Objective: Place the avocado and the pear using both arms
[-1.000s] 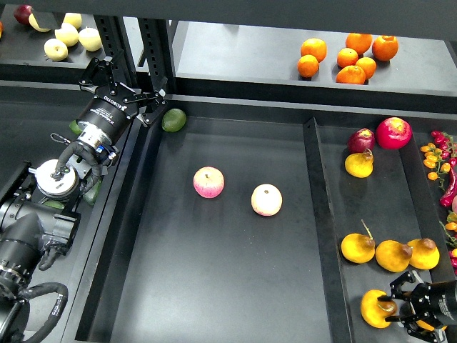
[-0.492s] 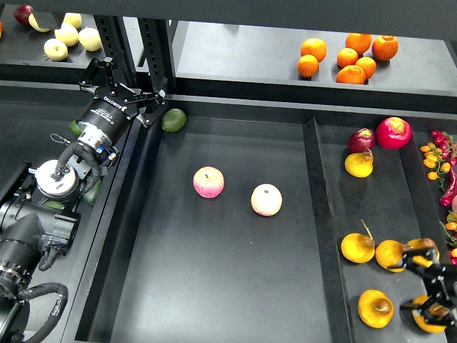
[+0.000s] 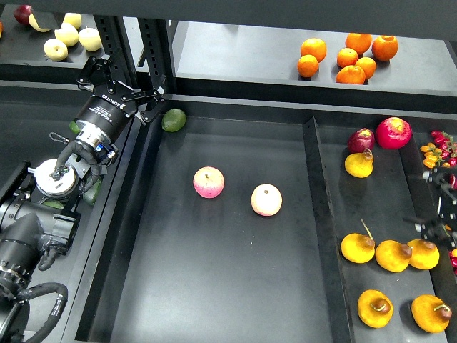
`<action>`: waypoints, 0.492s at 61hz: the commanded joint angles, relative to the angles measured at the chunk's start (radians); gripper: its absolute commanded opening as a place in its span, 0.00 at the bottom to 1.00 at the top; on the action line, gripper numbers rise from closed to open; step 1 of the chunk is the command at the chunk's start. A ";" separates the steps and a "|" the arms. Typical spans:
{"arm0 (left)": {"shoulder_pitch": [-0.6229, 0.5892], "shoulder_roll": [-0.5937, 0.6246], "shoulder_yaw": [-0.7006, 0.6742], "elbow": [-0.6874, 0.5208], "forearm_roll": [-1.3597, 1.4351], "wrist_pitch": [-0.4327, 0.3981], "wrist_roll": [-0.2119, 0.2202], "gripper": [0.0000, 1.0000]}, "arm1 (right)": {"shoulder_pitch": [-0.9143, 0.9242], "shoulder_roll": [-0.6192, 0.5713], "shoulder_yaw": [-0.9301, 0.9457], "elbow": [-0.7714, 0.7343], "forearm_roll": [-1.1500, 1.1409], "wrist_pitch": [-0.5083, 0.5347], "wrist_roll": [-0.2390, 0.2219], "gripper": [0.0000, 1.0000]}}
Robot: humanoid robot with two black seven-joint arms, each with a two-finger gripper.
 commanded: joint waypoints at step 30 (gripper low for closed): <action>0.042 0.000 -0.002 -0.053 -0.001 0.000 -0.002 1.00 | 0.063 0.518 0.270 0.002 -0.014 0.000 0.156 0.89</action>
